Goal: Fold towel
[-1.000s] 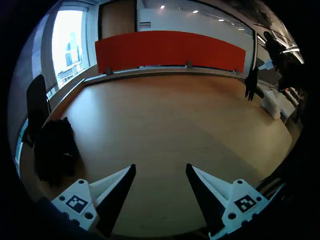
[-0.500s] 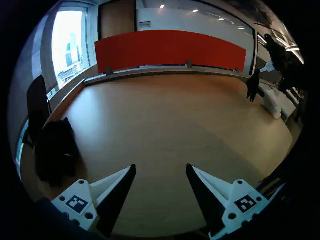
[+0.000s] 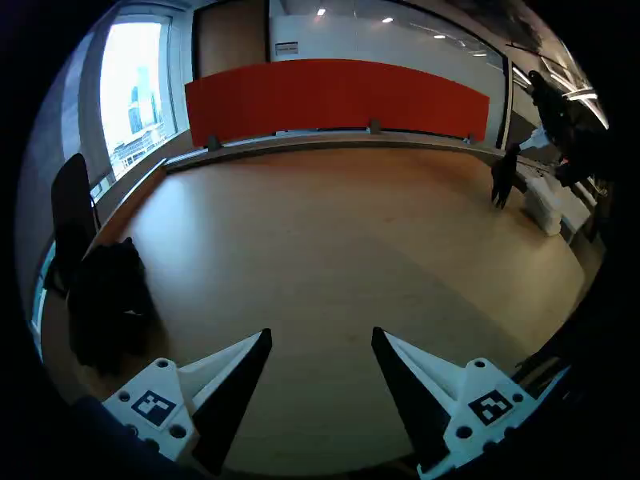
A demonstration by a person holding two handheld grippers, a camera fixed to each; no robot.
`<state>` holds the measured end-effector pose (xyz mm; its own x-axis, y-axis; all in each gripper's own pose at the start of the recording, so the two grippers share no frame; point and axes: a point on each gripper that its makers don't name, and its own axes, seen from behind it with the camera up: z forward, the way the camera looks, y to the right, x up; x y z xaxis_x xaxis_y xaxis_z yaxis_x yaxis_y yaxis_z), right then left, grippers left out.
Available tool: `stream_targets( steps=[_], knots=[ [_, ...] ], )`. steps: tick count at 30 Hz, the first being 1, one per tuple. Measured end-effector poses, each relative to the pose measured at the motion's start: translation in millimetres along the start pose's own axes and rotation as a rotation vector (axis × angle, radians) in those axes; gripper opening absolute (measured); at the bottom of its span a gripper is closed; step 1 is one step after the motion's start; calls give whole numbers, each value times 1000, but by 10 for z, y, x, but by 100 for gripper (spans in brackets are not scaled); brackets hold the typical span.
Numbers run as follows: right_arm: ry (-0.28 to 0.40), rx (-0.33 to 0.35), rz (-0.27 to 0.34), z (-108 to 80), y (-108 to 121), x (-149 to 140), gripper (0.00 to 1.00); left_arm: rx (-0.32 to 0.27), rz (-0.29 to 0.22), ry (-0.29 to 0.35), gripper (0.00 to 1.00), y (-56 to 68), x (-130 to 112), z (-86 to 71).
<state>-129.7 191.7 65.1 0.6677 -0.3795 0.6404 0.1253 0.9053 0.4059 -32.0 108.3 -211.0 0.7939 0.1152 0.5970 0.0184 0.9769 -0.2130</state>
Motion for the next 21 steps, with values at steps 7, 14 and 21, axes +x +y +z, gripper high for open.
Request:
stream_targets(
  steps=[7, 14, 21],
  knots=[
    [-9, 6, 24, -11, -17, -148, 3, -5, 3, -1, 92, 29, 17, 18],
    [-6, 7, 28, -14, -29, -169, 3, -10, 9, 2, 93, 50, 55, 31],
    [-1, 6, 27, -8, -25, -141, 3, -8, 3, 1, 93, 44, 34, 20]
  ],
)
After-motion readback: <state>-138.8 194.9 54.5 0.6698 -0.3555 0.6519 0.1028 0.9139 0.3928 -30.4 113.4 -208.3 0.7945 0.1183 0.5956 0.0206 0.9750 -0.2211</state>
